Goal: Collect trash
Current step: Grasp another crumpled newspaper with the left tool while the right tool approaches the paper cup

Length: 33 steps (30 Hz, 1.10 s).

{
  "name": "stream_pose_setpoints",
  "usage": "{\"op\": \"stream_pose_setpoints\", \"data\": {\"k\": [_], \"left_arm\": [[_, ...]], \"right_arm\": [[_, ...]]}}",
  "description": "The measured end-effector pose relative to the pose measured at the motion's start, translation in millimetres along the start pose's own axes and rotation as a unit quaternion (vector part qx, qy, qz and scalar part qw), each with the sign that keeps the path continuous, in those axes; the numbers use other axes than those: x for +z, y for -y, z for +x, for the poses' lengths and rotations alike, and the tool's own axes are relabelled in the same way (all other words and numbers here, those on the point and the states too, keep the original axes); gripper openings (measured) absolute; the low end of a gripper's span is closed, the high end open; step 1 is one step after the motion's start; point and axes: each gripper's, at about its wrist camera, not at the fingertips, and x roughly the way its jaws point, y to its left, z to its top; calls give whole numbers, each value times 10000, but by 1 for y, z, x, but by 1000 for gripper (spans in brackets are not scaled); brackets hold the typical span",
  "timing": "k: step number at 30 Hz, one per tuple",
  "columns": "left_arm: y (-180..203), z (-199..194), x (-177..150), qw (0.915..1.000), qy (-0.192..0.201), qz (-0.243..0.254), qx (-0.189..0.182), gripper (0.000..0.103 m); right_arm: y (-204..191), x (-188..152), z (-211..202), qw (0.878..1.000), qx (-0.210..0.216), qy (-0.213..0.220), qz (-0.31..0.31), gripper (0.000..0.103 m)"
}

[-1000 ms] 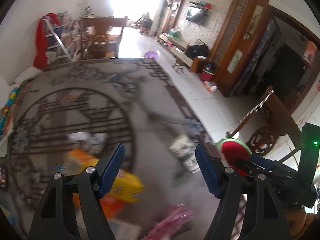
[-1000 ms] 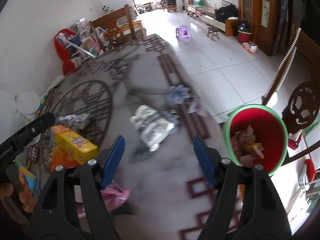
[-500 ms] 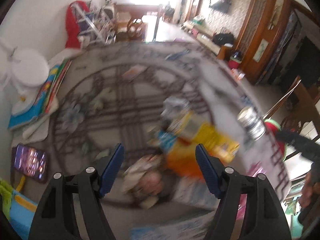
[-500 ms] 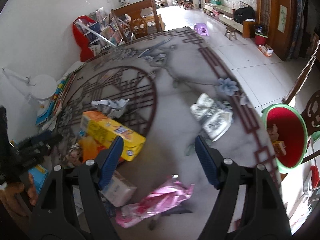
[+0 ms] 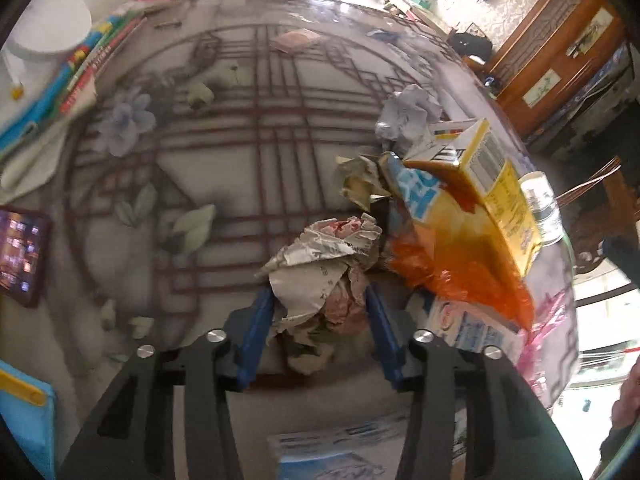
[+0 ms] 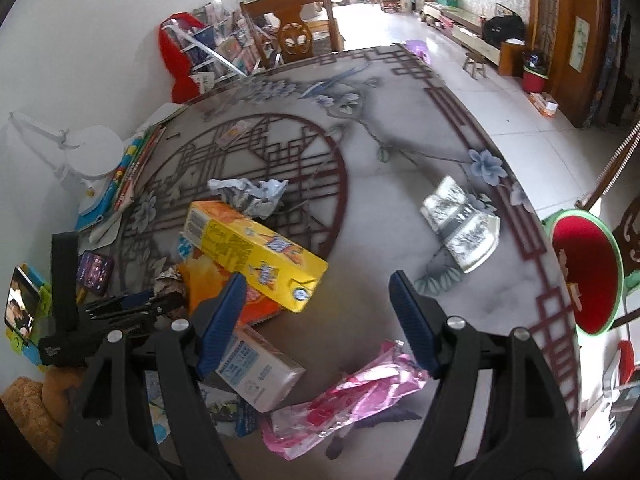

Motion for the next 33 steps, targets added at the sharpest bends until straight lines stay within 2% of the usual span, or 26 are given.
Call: {"op": "stream_pose_setpoints", "data": {"k": [7,9,12,16,22,24,33], "left_arm": [[2,-16,7,9995,320,-9,17,38],[2,-26,13,9989,461,35,106,38],[0,-38,17,9976,661,56,177,38],[-2,-48,22,9964,826,27,180,39],[-5,-47,23,9963,823,-35,260,39],[-5,-48,22,9960,855,-53,271,39],[-8,-49,18,9959,850,-121,278,40]], "right_arm": [[52,7,13,9984,-454,-100,327,72],[68,16,24,9972,-703,-164,171,79],[87,30,47,9934,-1053,-434,-148,79],[102,42,76,9889,-1215,-764,-394,79],[104,47,110,9851,-1280,-1004,-559,79],[100,47,114,9834,-1358,-970,-710,83],[91,51,128,9771,-1518,-1069,-1040,84]]}}
